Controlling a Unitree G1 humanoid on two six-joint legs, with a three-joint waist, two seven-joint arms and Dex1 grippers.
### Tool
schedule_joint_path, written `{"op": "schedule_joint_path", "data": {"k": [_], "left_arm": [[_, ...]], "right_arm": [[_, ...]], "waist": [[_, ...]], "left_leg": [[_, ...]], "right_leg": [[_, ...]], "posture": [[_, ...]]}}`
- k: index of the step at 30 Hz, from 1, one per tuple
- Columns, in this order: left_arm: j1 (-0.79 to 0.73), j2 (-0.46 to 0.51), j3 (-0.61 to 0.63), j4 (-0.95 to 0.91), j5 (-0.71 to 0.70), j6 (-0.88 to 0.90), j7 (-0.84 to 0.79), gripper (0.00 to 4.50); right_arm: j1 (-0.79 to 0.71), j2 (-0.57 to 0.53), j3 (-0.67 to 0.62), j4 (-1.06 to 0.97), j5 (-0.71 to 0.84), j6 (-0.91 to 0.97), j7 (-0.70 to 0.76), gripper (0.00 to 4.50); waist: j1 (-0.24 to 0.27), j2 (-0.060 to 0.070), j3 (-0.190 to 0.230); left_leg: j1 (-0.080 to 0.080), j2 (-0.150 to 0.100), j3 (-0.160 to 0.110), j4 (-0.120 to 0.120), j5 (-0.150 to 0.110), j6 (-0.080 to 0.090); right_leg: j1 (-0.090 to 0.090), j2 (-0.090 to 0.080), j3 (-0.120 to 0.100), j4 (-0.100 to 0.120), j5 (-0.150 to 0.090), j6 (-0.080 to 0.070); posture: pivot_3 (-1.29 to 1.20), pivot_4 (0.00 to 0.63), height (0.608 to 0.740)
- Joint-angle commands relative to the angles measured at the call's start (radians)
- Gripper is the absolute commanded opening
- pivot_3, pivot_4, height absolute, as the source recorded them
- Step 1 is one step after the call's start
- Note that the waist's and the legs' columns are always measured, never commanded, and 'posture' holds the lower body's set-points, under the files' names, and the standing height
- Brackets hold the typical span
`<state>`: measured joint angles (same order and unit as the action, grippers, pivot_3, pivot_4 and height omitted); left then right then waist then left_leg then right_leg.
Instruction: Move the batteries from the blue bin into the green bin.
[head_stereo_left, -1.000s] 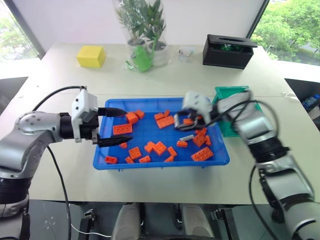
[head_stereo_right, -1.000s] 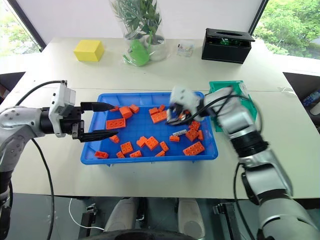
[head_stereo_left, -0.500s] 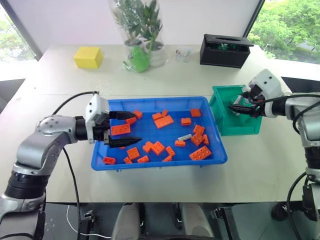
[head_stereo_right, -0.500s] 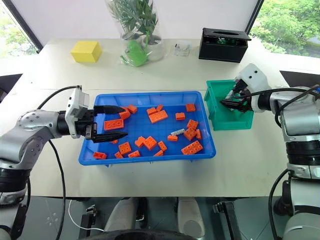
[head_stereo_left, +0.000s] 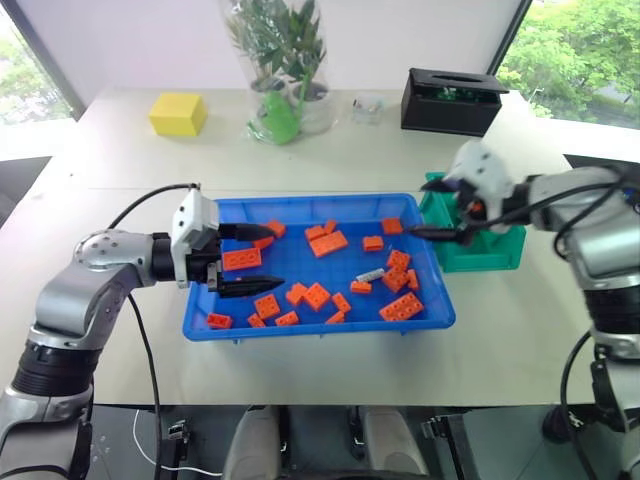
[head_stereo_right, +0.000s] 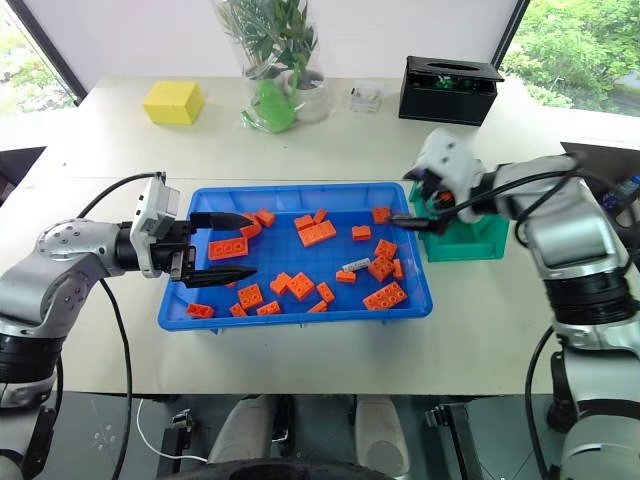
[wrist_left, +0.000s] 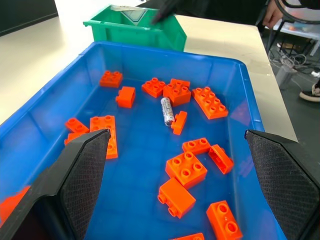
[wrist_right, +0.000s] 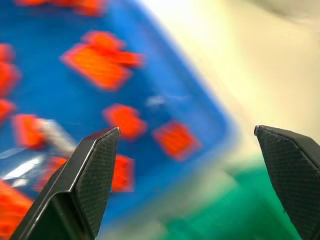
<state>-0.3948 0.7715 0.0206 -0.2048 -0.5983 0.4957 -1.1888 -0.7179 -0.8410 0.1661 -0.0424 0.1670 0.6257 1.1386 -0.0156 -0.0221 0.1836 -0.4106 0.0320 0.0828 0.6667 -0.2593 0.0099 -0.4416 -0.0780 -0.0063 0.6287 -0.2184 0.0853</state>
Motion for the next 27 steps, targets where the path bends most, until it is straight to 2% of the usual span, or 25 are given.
{"op": "schedule_joint_path", "data": {"k": [1,10,13,19,20,27], "left_arm": [[-0.009,-0.003,0.008,-0.028,0.000,-0.007,0.009,4.50],[0.011,0.015,0.029,-0.055,-0.005,-0.007,0.018,4.50],[0.034,0.014,0.037,-0.070,0.000,-0.021,0.028,4.50],[0.058,0.023,0.053,-0.090,-0.015,-0.013,0.042,4.50],[0.058,0.024,0.055,-0.091,-0.016,-0.011,0.045,4.50],[0.025,0.021,0.057,-0.061,-0.011,-0.011,0.040,4.50]], "right_arm": [[-0.021,0.002,0.092,-0.017,-0.051,-0.096,0.057,4.44],[-0.067,0.056,0.249,0.151,-0.169,-0.327,0.160,4.44],[-0.090,0.082,0.270,0.214,-0.195,-0.379,0.184,3.58],[-0.095,0.133,0.295,0.276,-0.235,-0.448,0.210,0.40],[-0.093,0.141,0.295,0.280,-0.240,-0.451,0.209,0.04],[-0.081,0.152,0.268,0.246,-0.227,-0.409,0.229,0.04]], "waist": [[0.004,0.000,0.000],[-0.002,0.000,0.000],[-0.002,0.000,0.000],[0.001,0.000,0.000],[0.001,0.000,0.000],[0.003,-0.001,0.000]], "left_leg": [[0.000,0.000,0.000,0.000,0.000,0.000],[0.000,0.000,0.000,0.000,0.000,0.000],[0.000,0.000,0.000,0.000,0.000,0.000],[0.000,0.000,0.000,0.000,0.000,0.000],[0.000,0.000,0.000,0.000,0.000,0.000],[0.001,0.000,0.000,0.000,0.000,0.000]], "right_leg": [[0.000,0.000,0.000,0.000,0.000,0.000],[0.000,0.000,0.000,0.000,0.000,0.000],[0.000,0.000,0.000,0.000,0.000,0.000],[0.000,0.000,0.000,0.000,0.000,0.000],[0.000,0.000,0.000,0.000,0.000,0.000],[0.001,0.000,0.000,0.000,0.000,0.000]], "posture": [[0.00,0.150,0.736],[0.00,0.150,0.736],[0.00,0.150,0.736],[0.00,0.150,0.736],[0.00,0.150,0.736],[0.00,0.150,0.736]]}}
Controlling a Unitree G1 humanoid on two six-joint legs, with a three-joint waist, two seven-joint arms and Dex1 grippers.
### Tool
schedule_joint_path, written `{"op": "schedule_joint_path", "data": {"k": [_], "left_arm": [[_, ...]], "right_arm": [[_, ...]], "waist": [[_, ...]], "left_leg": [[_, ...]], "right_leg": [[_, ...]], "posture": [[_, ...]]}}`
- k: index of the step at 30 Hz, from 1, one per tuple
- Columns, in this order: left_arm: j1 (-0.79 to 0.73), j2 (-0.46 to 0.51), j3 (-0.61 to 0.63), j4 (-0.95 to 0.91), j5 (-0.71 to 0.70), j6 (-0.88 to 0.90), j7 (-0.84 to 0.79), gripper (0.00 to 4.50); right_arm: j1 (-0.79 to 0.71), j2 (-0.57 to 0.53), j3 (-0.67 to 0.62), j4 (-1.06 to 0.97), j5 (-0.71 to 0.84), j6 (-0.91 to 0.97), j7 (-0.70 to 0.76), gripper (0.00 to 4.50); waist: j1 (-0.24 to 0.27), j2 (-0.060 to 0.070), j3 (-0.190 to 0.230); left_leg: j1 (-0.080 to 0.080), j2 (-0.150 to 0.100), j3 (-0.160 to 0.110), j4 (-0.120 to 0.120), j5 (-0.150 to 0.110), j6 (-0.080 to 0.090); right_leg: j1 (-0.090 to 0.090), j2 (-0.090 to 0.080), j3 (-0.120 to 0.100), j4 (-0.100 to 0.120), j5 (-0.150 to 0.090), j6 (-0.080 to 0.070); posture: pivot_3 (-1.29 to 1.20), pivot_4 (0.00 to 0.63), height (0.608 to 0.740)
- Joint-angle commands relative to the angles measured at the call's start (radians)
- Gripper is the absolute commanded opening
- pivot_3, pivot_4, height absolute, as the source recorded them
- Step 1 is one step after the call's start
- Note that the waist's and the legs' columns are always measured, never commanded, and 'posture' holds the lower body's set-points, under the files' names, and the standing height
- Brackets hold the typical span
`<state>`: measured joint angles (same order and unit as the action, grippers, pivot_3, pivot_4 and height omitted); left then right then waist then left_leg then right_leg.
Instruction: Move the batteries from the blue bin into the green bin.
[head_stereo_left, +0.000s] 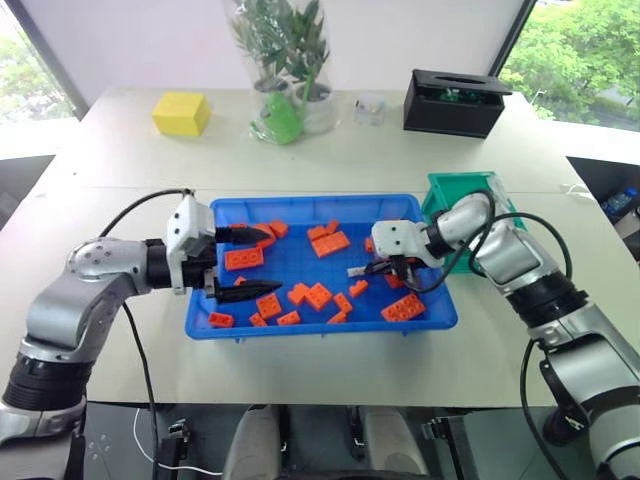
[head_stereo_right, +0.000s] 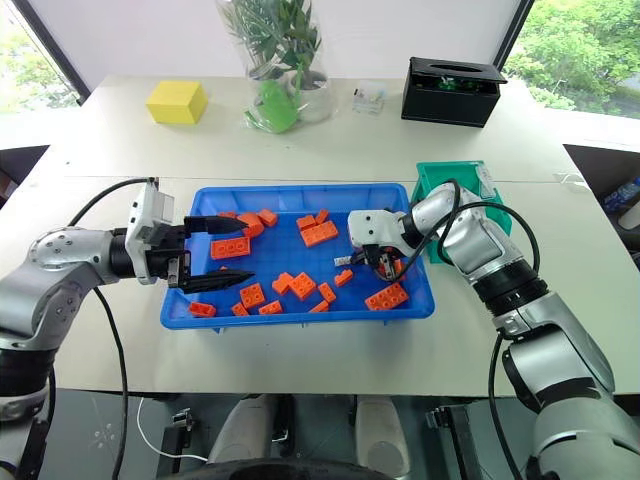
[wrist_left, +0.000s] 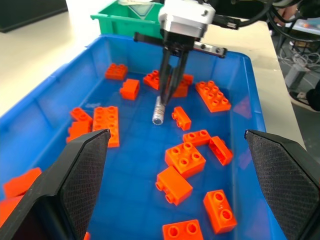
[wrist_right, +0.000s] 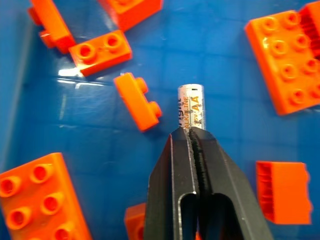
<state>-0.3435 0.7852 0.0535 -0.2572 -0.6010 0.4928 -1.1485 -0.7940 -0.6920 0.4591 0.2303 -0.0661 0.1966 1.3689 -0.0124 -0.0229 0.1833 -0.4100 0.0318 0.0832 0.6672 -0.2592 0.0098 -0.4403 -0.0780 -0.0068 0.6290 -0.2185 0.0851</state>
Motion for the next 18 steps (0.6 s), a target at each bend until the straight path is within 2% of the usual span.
{"op": "schedule_joint_path", "data": {"k": [1,5,8,14,18], "left_arm": [[-0.031,0.005,0.021,-0.005,-0.006,-0.009,0.000,4.50],[-0.041,-0.007,0.003,0.007,0.003,-0.018,-0.008,4.50],[-0.064,-0.019,-0.010,0.027,0.011,-0.023,-0.013,4.50],[-0.095,-0.022,-0.022,0.058,0.017,-0.032,-0.024,4.50],[-0.105,-0.027,-0.024,0.061,0.021,-0.034,-0.021,4.50]], "right_arm": [[-0.009,0.003,-0.033,-0.028,0.006,0.026,-0.007,0.04],[-0.034,0.000,-0.072,-0.054,0.032,0.101,-0.014,0.04],[-0.047,0.006,-0.078,-0.067,0.035,0.122,-0.011,0.84],[-0.071,0.032,-0.070,-0.031,0.015,0.113,-0.041,3.76],[-0.067,0.058,-0.052,0.023,-0.008,0.081,-0.062,3.76]], "waist": [[-0.001,0.000,0.000],[-0.002,0.000,0.000],[-0.002,0.000,0.000],[-0.002,0.000,0.000],[-0.002,0.000,0.000]], "left_leg": [[0.000,0.000,0.000,0.000,0.000,0.000],[0.000,0.000,0.000,0.000,0.000,0.000],[0.000,0.000,0.000,0.000,0.000,0.000],[0.000,0.000,0.001,0.000,0.000,0.000],[0.000,0.000,0.002,0.000,0.000,0.000]], "right_leg": [[0.000,0.000,0.000,0.000,0.000,0.000],[0.000,0.000,0.000,0.000,0.000,0.000],[0.000,0.000,0.000,0.000,0.001,0.001],[0.000,0.000,0.000,0.000,0.001,0.002],[0.000,0.000,0.000,0.000,0.001,0.002]], "posture": [[0.00,0.150,0.736],[0.00,0.150,0.736],[0.00,0.150,0.736],[0.00,0.150,0.736],[0.00,0.150,0.736]]}}
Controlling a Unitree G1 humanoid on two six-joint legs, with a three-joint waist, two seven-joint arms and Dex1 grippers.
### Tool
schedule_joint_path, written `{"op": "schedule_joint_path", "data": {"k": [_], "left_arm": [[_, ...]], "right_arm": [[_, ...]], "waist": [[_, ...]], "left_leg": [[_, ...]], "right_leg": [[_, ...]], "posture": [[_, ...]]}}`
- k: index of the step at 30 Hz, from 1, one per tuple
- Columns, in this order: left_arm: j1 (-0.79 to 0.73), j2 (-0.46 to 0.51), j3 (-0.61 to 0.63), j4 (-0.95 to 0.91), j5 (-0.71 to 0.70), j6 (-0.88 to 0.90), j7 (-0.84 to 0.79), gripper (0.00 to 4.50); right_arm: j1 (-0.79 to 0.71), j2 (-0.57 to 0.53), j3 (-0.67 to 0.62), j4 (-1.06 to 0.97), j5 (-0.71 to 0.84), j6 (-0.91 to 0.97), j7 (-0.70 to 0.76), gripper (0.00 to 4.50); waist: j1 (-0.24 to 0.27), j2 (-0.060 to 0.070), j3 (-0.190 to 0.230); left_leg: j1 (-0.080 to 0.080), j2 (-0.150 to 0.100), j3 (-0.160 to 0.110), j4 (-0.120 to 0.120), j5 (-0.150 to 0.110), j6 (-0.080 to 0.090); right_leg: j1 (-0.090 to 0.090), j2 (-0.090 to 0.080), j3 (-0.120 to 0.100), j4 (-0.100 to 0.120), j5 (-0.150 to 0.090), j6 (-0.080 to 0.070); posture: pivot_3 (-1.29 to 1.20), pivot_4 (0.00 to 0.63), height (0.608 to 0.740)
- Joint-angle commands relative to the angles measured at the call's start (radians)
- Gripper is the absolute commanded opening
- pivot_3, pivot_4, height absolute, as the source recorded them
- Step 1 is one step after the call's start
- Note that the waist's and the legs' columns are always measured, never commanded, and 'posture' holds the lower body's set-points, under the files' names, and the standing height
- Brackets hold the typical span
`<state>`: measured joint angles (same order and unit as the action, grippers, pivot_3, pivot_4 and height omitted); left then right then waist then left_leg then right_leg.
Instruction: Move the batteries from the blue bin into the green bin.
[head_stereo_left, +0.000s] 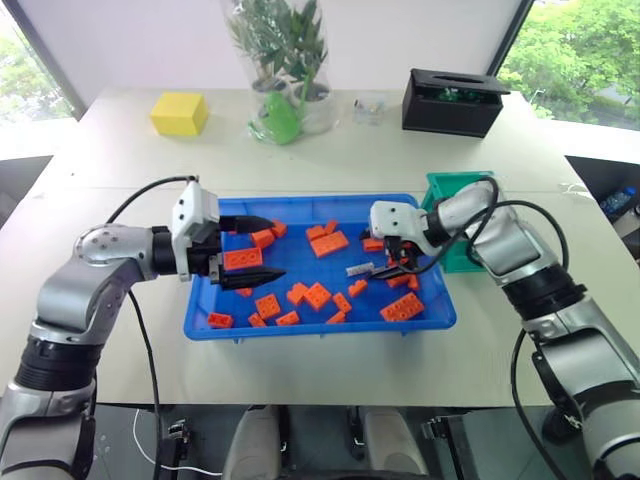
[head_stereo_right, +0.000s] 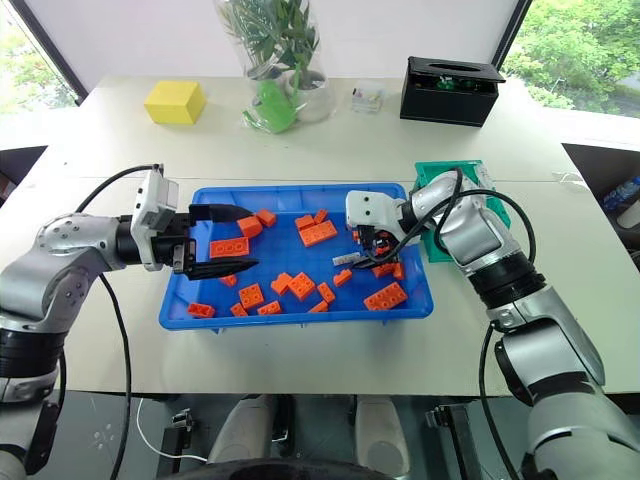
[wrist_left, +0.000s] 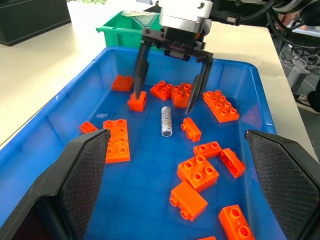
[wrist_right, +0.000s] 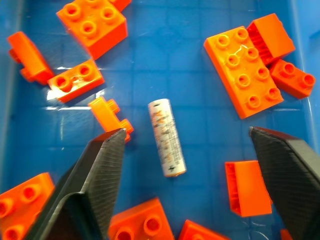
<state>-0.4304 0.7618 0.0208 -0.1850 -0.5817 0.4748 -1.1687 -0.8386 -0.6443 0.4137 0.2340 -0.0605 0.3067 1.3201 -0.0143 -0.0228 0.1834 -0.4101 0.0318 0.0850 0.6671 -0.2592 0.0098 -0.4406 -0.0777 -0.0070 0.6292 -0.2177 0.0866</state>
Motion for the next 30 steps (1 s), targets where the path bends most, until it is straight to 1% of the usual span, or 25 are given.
{"op": "schedule_joint_path", "data": {"k": [1,6,8,10,11,12,13,14,18,22,25,28,30], "left_arm": [[-0.017,-0.003,0.011,-0.017,0.000,-0.013,0.001,4.50],[0.001,0.009,0.029,-0.040,-0.008,-0.002,0.006,4.50],[0.005,0.013,0.036,-0.042,-0.010,0.000,0.008,4.50],[0.005,0.015,0.040,-0.041,-0.011,0.002,0.013,4.50],[0.004,0.015,0.041,-0.039,-0.011,0.001,0.015,4.50],[0.003,0.015,0.041,-0.038,-0.011,0.001,0.016,4.50],[0.001,0.014,0.041,-0.036,-0.010,0.000,0.017,4.50],[-0.003,0.012,0.038,-0.032,-0.009,-0.001,0.018,4.50],[-0.011,0.007,0.031,-0.019,-0.002,-0.008,0.018,4.50],[-0.001,0.000,0.026,-0.021,-0.003,-0.010,0.018,4.50],[0.008,-0.001,0.026,-0.019,-0.001,-0.016,0.014,4.50],[0.007,-0.002,0.025,-0.010,0.001,-0.020,0.010,4.50],[-0.001,-0.004,0.022,0.001,0.003,-0.023,0.006,4.50]], "right_arm": [[-0.019,0.018,-0.001,0.038,-0.021,-0.045,-0.020,3.76],[-0.021,0.052,0.009,0.144,-0.050,-0.119,-0.049,3.76],[-0.019,0.054,0.010,0.167,-0.052,-0.137,-0.040,3.26],[-0.011,0.052,0.010,0.169,-0.049,-0.143,-0.025,2.53],[-0.007,0.051,0.009,0.165,-0.045,-0.142,-0.017,1.97],[-0.002,0.048,0.007,0.156,-0.041,-0.137,-0.008,1.50],[0.003,0.045,0.000,0.137,-0.031,-0.120,-0.001,1.12],[0.005,0.040,-0.017,0.108,-0.014,-0.086,0.004,0.92],[0.002,0.017,-0.070,0.025,0.030,0.005,0.008,0.92],[-0.046,-0.058,-0.263,-0.106,0.141,0.252,-0.051,0.92],[-0.037,-0.139,-0.350,-0.146,0.174,0.342,-0.087,0.92],[-0.003,-0.205,-0.396,-0.184,0.205,0.394,-0.100,0.92],[0.031,-0.216,-0.398,-0.235,0.233,0.421,-0.100,0.92]], "waist": [[0.000,0.000,0.000],[-0.001,0.000,0.000],[-0.001,0.000,0.000],[-0.001,0.000,0.000],[-0.001,0.000,0.000],[-0.001,0.000,0.000],[-0.001,0.000,0.000],[-0.001,0.000,0.000],[0.000,0.000,0.000],[0.003,0.001,0.000],[0.006,0.000,0.000],[0.003,0.000,0.000],[-0.002,0.000,0.000]], "left_leg": [[0.000,0.000,0.000,0.000,0.000,0.000],[0.000,0.000,0.000,0.000,0.000,0.000],[0.000,0.000,0.000,0.000,0.000,0.000],[0.000,0.000,0.000,0.000,0.000,0.000],[0.000,0.000,0.000,0.000,0.000,0.000],[0.000,0.000,0.000,0.000,0.000,0.000],[0.000,0.000,0.000,0.000,0.000,0.000],[0.000,0.000,0.000,0.000,0.000,0.000],[0.000,0.000,0.000,0.000,0.000,0.000],[0.000,0.000,-0.002,0.000,0.000,0.000],[0.000,0.000,-0.002,0.000,0.000,0.000],[0.000,0.000,-0.002,0.000,0.000,0.000],[0.000,0.000,-0.002,0.000,0.000,0.000]], "right_leg": [[0.000,0.000,0.000,0.000,0.000,0.000],[0.000,0.000,0.000,0.000,0.000,0.000],[0.000,0.000,0.000,0.000,0.000,0.000],[0.000,0.000,0.000,0.000,0.000,0.001],[0.000,0.000,0.000,0.000,0.000,0.001],[0.000,0.000,0.000,0.000,0.000,0.001],[0.000,0.000,0.000,0.000,0.000,0.001],[0.000,0.000,0.000,0.000,0.001,0.001],[0.000,0.000,0.000,0.000,0.001,0.001],[0.000,0.000,0.000,0.000,0.001,0.001],[0.000,-0.001,0.000,0.000,0.000,0.000],[0.000,-0.001,0.000,-0.001,-0.001,-0.002],[0.000,-0.001,0.000,-0.001,-0.001,-0.002]], "posture": [[0.00,0.150,0.736],[0.00,0.150,0.736],[0.00,0.150,0.736],[0.00,0.150,0.736],[0.00,0.150,0.736],[0.00,0.150,0.736],[0.00,0.150,0.736],[0.00,0.150,0.736],[0.00,0.150,0.736],[0.00,0.150,0.736],[0.00,0.150,0.736],[0.00,0.150,0.736],[0.00,0.150,0.736]]}}
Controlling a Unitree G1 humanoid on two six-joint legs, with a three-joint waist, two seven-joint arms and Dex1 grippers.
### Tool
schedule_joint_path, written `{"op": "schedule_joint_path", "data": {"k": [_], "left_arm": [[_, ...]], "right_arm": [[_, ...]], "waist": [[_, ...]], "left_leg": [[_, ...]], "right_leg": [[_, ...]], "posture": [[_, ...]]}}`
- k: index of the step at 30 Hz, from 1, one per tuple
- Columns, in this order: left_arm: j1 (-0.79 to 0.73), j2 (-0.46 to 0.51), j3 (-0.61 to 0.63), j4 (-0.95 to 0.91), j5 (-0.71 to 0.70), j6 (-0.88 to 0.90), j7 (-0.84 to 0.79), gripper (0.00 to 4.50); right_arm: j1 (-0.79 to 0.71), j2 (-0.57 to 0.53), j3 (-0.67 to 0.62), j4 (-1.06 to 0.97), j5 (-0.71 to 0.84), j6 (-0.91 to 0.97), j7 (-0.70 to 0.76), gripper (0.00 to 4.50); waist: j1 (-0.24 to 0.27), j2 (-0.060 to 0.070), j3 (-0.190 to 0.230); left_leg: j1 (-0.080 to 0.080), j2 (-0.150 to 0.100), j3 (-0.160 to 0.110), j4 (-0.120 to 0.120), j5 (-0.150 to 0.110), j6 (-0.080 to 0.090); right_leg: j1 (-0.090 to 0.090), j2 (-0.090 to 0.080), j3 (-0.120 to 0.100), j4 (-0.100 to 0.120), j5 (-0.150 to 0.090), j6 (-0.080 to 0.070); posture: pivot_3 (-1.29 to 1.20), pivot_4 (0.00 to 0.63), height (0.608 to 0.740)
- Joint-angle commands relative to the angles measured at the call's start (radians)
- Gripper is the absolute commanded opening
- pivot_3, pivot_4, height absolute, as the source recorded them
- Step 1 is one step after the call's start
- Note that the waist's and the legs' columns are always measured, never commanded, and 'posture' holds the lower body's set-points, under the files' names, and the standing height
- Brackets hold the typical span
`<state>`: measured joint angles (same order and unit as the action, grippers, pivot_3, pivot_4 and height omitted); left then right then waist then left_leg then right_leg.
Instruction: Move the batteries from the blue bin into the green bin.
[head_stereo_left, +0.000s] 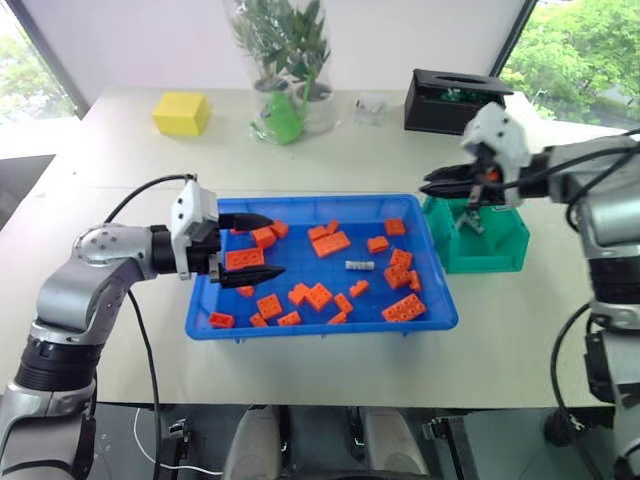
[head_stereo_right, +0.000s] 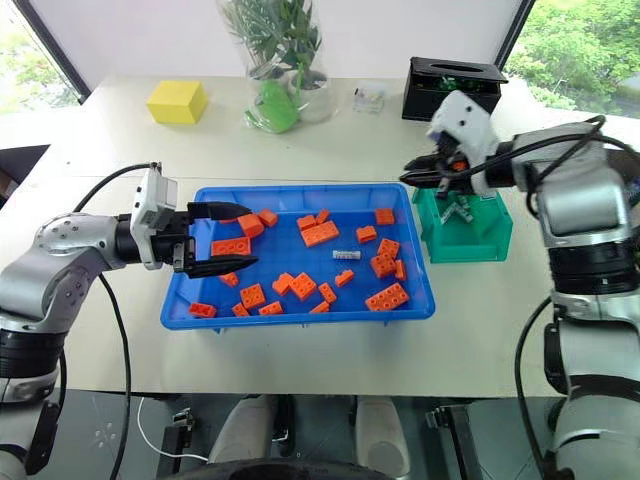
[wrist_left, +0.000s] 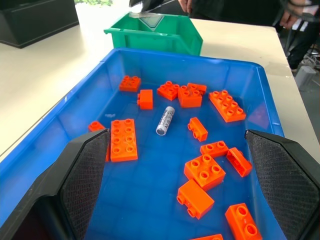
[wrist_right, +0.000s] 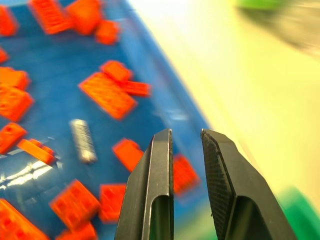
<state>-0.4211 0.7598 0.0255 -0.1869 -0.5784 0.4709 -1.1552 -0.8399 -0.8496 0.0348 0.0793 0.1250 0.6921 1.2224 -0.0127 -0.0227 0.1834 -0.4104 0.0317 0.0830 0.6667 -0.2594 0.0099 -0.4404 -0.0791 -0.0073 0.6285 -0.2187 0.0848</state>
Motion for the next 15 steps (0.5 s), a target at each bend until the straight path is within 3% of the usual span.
{"op": "schedule_joint_path", "data": {"k": [1,10,15], "left_arm": [[-0.016,-0.004,0.015,0.010,0.002,-0.021,-0.010,4.50],[-0.037,-0.013,-0.002,0.018,0.019,-0.031,-0.020,4.50],[-0.017,-0.002,0.018,-0.010,0.013,-0.019,-0.010,4.50]], "right_arm": [[0.052,-0.005,-0.006,-0.108,0.054,0.037,-0.006,0.92],[0.102,0.151,0.208,-0.162,0.009,-0.042,-0.082,0.92],[0.130,0.149,0.313,-0.132,-0.033,-0.134,-0.044,0.92]], "waist": [[-0.007,0.000,0.000],[-0.002,0.000,0.000],[0.002,0.000,0.000]], "left_leg": [[0.000,0.000,0.000,0.000,0.000,0.000],[0.000,0.000,0.000,0.000,0.000,0.000],[-0.001,0.000,0.000,0.000,0.000,0.000]], "right_leg": [[0.000,0.000,0.000,0.000,0.000,0.000],[-0.001,0.001,0.000,0.001,0.001,0.002],[-0.001,0.000,0.000,0.000,0.001,0.002]], "posture": [[0.00,0.150,0.736],[0.00,0.150,0.736],[0.00,0.150,0.736]]}}
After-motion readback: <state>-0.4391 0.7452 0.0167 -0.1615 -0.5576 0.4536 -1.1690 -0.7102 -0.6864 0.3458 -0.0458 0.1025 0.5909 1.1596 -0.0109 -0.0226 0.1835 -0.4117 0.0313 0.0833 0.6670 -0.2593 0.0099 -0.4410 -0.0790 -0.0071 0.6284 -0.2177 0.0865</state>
